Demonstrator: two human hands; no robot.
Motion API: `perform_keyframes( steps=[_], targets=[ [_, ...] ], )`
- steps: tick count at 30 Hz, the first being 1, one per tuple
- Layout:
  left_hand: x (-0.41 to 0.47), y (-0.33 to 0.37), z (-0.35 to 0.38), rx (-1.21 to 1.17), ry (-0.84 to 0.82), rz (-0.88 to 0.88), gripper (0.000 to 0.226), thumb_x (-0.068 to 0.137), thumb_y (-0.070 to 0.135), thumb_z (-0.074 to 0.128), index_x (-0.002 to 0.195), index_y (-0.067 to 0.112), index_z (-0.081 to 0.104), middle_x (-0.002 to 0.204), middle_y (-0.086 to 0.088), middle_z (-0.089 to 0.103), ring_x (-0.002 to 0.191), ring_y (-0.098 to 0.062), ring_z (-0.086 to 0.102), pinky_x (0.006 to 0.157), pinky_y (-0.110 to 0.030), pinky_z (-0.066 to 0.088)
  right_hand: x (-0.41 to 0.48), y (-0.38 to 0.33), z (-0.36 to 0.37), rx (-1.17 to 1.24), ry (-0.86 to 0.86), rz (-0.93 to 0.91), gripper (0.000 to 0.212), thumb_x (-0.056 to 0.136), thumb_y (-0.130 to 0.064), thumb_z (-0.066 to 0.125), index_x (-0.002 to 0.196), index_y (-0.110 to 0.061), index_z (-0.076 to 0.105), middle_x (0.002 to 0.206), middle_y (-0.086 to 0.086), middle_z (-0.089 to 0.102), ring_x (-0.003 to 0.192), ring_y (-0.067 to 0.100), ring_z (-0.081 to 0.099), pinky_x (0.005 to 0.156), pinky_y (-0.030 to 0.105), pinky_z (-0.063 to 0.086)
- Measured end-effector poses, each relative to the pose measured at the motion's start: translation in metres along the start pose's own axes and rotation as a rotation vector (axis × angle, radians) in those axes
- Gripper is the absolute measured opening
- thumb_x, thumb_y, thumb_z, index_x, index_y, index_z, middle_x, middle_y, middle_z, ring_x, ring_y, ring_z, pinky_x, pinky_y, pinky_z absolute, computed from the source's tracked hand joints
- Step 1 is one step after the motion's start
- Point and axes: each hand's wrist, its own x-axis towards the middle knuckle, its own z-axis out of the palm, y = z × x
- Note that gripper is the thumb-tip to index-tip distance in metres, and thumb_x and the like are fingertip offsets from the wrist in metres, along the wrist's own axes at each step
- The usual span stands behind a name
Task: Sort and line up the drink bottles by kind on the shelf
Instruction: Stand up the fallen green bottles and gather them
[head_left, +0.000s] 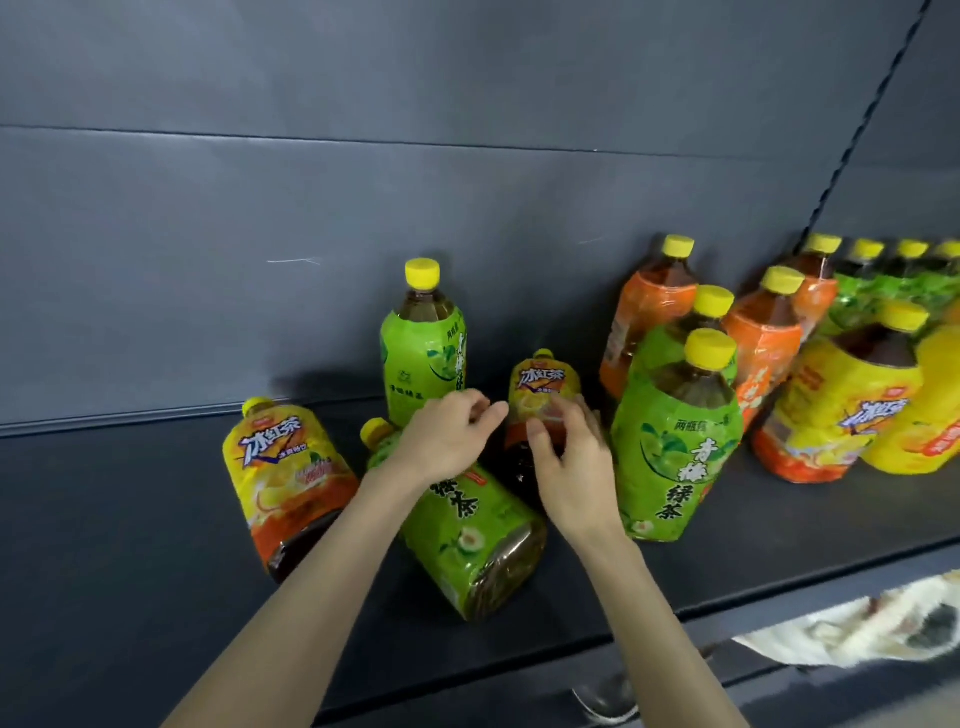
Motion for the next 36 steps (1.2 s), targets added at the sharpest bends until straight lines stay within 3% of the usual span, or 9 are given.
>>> perform_keyframes(
  steps=[4, 8, 13, 17, 20, 23, 27, 32, 36],
  targets=[
    [0.025, -0.008, -0.001, -0.019, -0.128, -0.056, 0.048, 0.098, 0.045, 0.039, 0.108, 0.005, 0.063, 0.099, -0.009, 0.068, 0.093, -0.024, 0.066, 0.086, -0.037, 0.05, 0.016, -0.004, 0.006, 0.048, -0.157, 0.219, 0.051, 0.103, -0.031, 0.034, 0.151, -0.018, 0.022, 0.159, 0.015, 0.015, 0.148, 0.03, 0.003, 0.119, 0.04, 0.007],
    [0.043, -0.022, -0.003, -0.101, -0.238, -0.103, 0.04, 0.099, 0.047, 0.036, 0.092, 0.012, 0.054, 0.093, -0.01, 0.063, 0.08, -0.019, 0.067, 0.089, -0.039, 0.05, 0.018, -0.003, 0.013, -0.082, -0.106, 0.193, 0.051, 0.102, -0.029, 0.038, 0.15, -0.015, 0.024, 0.152, 0.013, 0.03, 0.141, 0.033, 0.023, 0.113, 0.04, 0.021],
    [0.046, -0.024, -0.003, -0.074, -0.242, -0.093, 0.048, 0.101, 0.04, 0.034, 0.073, 0.005, 0.052, 0.056, -0.001, 0.042, 0.055, -0.018, 0.043, 0.061, -0.03, 0.035, 0.016, 0.003, 0.021, 0.082, -0.132, 0.271, 0.069, 0.096, -0.039, 0.051, 0.15, -0.01, 0.02, 0.153, 0.008, 0.017, 0.14, 0.029, 0.022, 0.114, 0.036, 0.022],
    [0.046, -0.028, -0.002, -0.095, -0.25, -0.101, 0.048, 0.101, 0.04, 0.035, 0.078, 0.003, 0.056, 0.062, -0.006, 0.046, 0.059, -0.02, 0.046, 0.064, -0.031, 0.038, 0.018, 0.007, 0.029, 0.394, -0.225, 0.416, 0.08, 0.094, -0.043, 0.052, 0.153, -0.025, 0.001, 0.158, 0.004, 0.018, 0.143, 0.023, 0.025, 0.117, 0.041, 0.024],
    [0.045, -0.025, -0.003, -0.112, -0.24, -0.117, 0.045, 0.1, 0.04, 0.035, 0.076, 0.007, 0.052, 0.064, -0.006, 0.05, 0.06, -0.019, 0.049, 0.064, -0.03, 0.04, 0.018, 0.014, 0.029, 0.549, -0.161, 0.393, 0.076, 0.092, -0.027, 0.061, 0.153, -0.021, 0.014, 0.144, 0.006, 0.045, 0.129, 0.02, 0.047, 0.111, 0.041, 0.037],
    [0.046, -0.025, -0.005, -0.134, -0.259, -0.134, 0.055, 0.099, 0.044, 0.035, 0.09, -0.003, 0.061, 0.086, -0.016, 0.067, 0.08, -0.027, 0.064, 0.08, -0.037, 0.05, 0.014, 0.015, 0.022, 0.71, -0.158, 0.362, 0.071, 0.092, -0.009, 0.061, 0.15, -0.016, 0.023, 0.121, -0.004, 0.056, 0.107, 0.007, 0.058, 0.093, 0.025, 0.05],
    [0.044, -0.025, -0.01, -0.162, -0.241, -0.19, 0.065, 0.095, 0.054, 0.038, 0.108, -0.005, 0.062, 0.111, -0.021, 0.066, 0.101, -0.033, 0.063, 0.094, -0.047, 0.048, 0.007, 0.018, 0.017, 0.748, -0.196, 0.292, 0.073, 0.089, -0.003, 0.062, 0.15, -0.014, 0.024, 0.11, -0.021, 0.051, 0.095, -0.007, 0.058, 0.076, 0.011, 0.051],
    [0.043, -0.019, -0.011, -0.312, -0.184, -0.258, 0.047, 0.093, 0.043, 0.052, 0.105, -0.002, 0.061, 0.104, -0.014, 0.068, 0.095, -0.026, 0.067, 0.083, -0.044, 0.057, 0.008, 0.023, 0.015, 0.747, -0.246, 0.205, 0.079, 0.085, -0.003, 0.067, 0.15, -0.017, 0.024, 0.141, -0.007, 0.041, 0.12, 0.002, 0.05, 0.104, 0.029, 0.044],
    [0.032, -0.013, -0.015, -0.492, -0.1, -0.207, 0.029, 0.09, 0.024, 0.062, 0.11, 0.003, 0.056, 0.102, -0.009, 0.068, 0.088, -0.016, 0.066, 0.073, -0.034, 0.058, 0.01, 0.025, 0.011, 0.754, -0.266, 0.13, 0.084, 0.081, 0.004, 0.069, 0.148, -0.022, 0.026, 0.135, -0.009, 0.049, 0.115, 0.002, 0.058, 0.099, 0.031, 0.049]
  ],
)
